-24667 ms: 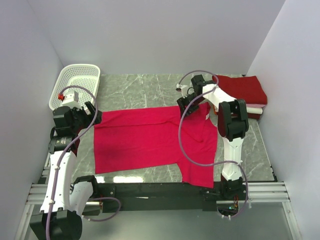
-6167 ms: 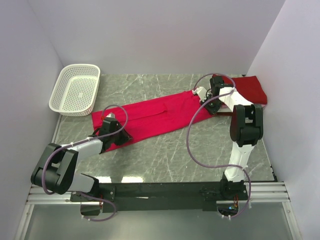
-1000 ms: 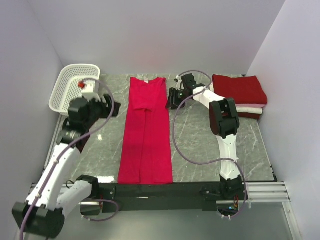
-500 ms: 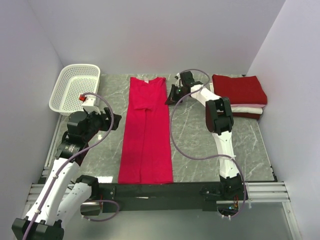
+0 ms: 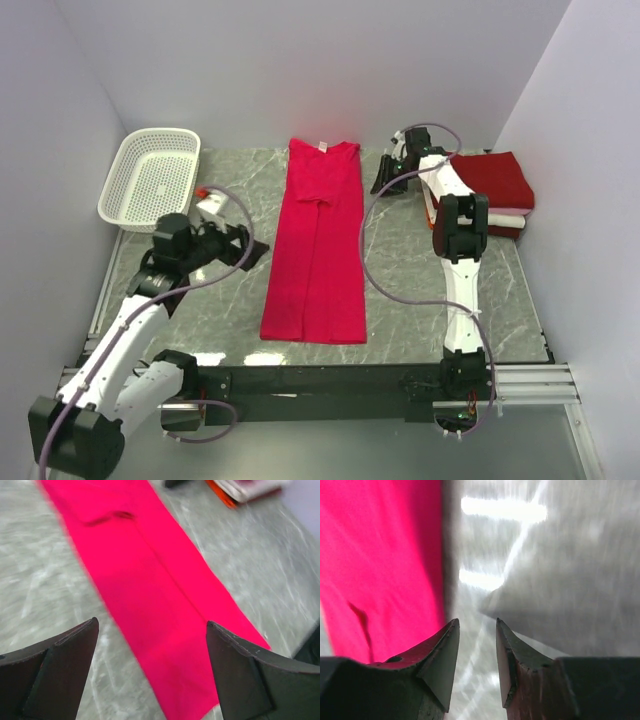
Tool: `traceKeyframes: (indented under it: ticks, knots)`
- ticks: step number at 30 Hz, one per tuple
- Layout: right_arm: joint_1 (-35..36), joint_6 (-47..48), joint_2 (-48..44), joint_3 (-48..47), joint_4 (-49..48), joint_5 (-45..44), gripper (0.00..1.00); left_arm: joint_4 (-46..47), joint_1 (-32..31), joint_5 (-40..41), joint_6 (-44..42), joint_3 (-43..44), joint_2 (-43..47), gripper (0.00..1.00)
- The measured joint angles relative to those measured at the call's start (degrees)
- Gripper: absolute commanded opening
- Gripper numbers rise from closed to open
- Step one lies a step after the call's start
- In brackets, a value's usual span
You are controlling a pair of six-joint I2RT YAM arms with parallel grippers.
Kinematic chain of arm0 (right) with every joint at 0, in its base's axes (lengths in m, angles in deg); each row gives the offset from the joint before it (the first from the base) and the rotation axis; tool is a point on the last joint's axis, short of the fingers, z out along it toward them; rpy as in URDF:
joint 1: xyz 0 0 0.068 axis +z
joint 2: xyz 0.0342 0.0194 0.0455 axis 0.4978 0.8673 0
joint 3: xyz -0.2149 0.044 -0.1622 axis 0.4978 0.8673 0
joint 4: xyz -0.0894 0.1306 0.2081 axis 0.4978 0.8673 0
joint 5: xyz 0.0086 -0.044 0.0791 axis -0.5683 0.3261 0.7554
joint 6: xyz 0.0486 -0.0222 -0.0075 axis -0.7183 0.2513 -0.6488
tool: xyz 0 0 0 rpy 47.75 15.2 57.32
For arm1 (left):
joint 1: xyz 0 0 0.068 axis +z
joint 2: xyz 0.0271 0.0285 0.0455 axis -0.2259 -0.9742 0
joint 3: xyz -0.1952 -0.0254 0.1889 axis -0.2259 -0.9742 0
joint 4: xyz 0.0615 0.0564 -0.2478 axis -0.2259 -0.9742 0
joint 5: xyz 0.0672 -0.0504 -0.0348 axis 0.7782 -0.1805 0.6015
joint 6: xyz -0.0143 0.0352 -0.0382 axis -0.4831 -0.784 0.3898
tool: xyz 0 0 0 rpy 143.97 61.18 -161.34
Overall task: Fold and stack the t-shirts
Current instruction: Fold the tshirt
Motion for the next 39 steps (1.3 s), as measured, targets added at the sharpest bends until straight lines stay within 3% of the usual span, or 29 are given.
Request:
traceKeyframes:
  ticks: [5, 11, 12, 13, 15, 16, 18, 22, 26, 30, 39]
  knots:
    - [0.42, 13.46, -13.20, 17.09, 3.67, 0.42, 0.45, -1.73, -15.54, 1.64, -12.50, 0.83, -3.93, 0.87]
    - [3.15, 33.03, -48.09, 42.66, 2.75, 4.66, 0.48, -8.15, -32.06, 8.83, -32.09, -0.66, -3.76, 0.86]
    - [4.15, 36.11, -55.04, 47.19, 1.31, 5.35, 0.55, -8.87, -33.77, 10.21, -34.80, -1.68, -3.28, 0.86]
    - [5.31, 39.30, -61.77, 52.15, -0.79, 6.21, 0.75, -9.51, -35.06, 11.50, -36.98, -2.84, -2.60, 0.86]
    - [8.07, 44.81, -74.38, 62.45, -5.60, 8.09, 0.91, -10.82, -37.55, 13.20, -41.00, -5.31, -1.07, 0.84]
    - [9.68, 47.93, -80.06, 68.59, -8.31, 9.73, 0.94, -11.34, -38.97, 14.19, -42.86, -6.78, -0.26, 0.84]
    - [11.34, 56.15, -89.92, 78.90, -9.90, 14.27, 0.90, -12.79, -42.16, 15.93, -46.12, -9.22, 0.74, 0.83]
    - [19.30, 65.75, -89.94, 86.09, -7.32, 14.86, 0.89, -14.49, -47.19, 18.36, -50.07, -12.22, -1.90, 0.78]
    - [33.90, 67.08, -91.43, 95.06, -10.14, 8.83, 0.86, -14.03, -48.65, 20.68, -51.84, -13.20, -8.09, 0.72]
    - [39.93, 67.04, -91.95, 97.09, -12.74, 2.78, 0.85, -11.89, -48.74, 22.99, -52.65, -13.18, -13.11, 0.66]
    - [51.19, 65.11, -89.55, 102.12, -23.54, -6.14, 0.82, -5.25, -47.01, 26.08, -52.78, -15.74, -13.94, 0.25]
